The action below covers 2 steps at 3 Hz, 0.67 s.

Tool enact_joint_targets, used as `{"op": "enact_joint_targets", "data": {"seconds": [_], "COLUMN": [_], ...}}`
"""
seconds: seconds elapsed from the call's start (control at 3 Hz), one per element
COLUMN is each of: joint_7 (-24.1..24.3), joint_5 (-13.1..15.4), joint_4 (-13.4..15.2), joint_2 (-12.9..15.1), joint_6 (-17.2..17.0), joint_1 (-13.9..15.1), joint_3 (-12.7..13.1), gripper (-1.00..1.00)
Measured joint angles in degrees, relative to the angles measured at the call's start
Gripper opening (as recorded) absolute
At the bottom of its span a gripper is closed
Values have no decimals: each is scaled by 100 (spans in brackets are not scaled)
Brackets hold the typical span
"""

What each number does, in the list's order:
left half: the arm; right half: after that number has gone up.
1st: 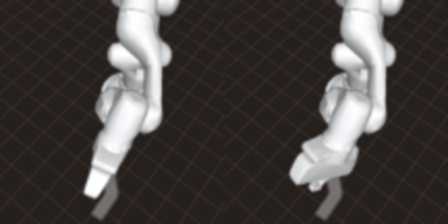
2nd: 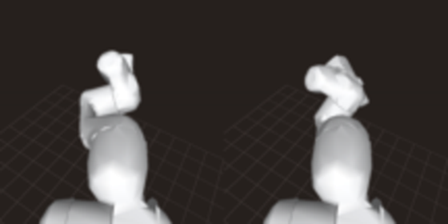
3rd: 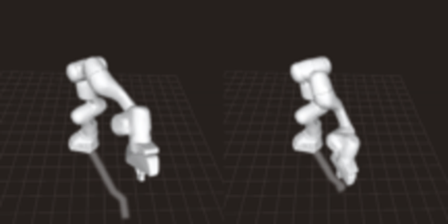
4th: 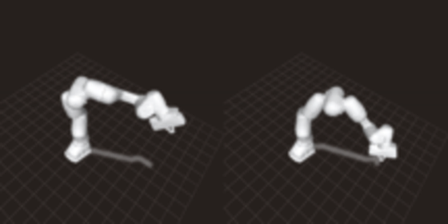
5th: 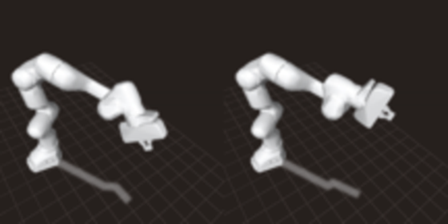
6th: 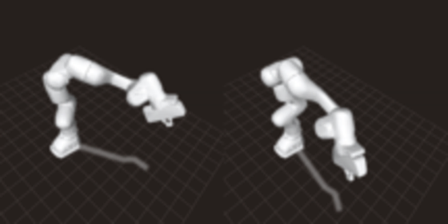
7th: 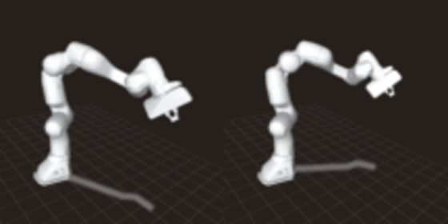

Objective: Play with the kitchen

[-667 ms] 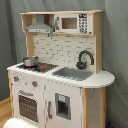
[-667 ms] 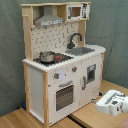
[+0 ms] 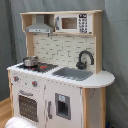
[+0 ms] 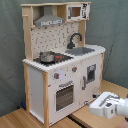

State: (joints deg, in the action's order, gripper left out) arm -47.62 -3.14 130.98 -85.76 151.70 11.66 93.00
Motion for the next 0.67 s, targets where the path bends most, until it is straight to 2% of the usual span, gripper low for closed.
{"op": "enact_joint_targets", "data": {"seconds": [0.67], "joint_7": [-7], "joint_5": [3], "joint_4": [-828], "joint_2": [-1], "joint_6": [2], "joint_1": [1004], "joint_3": [-6], "gripper": [100]}}
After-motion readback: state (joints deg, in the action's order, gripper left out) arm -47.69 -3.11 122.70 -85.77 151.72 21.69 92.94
